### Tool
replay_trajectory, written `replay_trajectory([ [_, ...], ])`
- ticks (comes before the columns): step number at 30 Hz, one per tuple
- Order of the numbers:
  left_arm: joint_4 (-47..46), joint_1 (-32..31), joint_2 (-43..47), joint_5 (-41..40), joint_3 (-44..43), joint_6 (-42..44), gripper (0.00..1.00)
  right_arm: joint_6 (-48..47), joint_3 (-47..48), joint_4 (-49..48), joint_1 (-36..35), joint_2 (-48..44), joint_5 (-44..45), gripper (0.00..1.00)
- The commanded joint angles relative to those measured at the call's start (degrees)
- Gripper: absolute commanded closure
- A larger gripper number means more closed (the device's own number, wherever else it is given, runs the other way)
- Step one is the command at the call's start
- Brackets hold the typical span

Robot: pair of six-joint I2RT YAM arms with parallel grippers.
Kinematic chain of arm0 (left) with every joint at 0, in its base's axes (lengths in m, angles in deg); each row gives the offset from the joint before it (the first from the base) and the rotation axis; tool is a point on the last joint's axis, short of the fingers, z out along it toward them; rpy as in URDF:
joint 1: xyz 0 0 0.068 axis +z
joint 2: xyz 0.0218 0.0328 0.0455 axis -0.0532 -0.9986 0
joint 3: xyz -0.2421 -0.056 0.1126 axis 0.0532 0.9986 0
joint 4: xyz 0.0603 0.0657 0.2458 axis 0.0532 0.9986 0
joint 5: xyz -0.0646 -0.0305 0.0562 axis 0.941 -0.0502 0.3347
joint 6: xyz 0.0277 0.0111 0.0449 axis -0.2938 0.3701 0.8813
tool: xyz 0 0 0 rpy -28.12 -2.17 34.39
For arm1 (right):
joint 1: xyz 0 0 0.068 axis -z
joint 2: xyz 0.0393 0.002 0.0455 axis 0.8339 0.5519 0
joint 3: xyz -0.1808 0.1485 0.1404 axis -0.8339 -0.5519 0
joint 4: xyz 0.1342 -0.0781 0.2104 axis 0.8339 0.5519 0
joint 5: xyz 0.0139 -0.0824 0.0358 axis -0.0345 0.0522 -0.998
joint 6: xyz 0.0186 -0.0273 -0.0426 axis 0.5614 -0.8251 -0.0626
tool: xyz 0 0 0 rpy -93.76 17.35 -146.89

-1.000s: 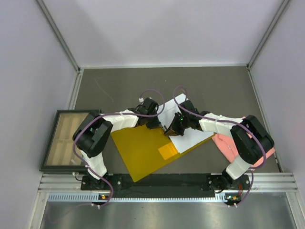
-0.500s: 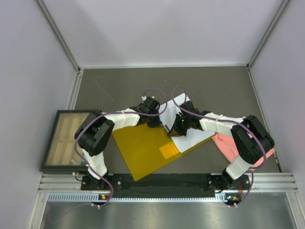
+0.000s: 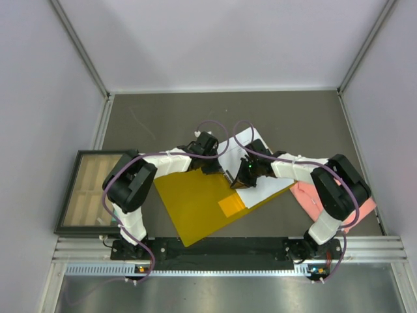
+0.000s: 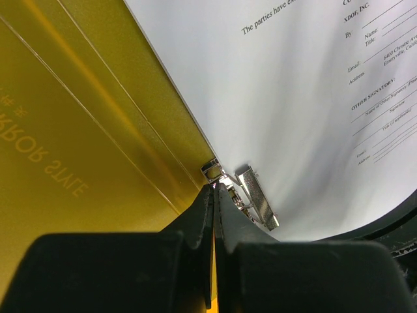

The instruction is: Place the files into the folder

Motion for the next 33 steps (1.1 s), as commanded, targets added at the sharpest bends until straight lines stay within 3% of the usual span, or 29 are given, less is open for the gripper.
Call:
replay_trajectory([
  [1,6.43,0.40,-4.85,-4.51,2.59,3.83,1.00,-2.98,-1.46,5.39,2.15,3.42,9.87,1.00],
  [24,4.94,0.49,-4.59,-3.81,3.82,2.95,1.00,-3.69,-4.89,-2.52,5.41,10.80,7.58,1.00],
  [28,4.94,0.49,-3.27,-3.37,3.91,3.47,1.00,-5.96,-5.50,-5.68,5.41,9.32,3.38,1.00],
  [33,3.89,0.49,-1.69,-1.44,3.91,3.74,1.00,-8.17,-4.63,-5.16,5.41,8.51,4.59,1.00],
])
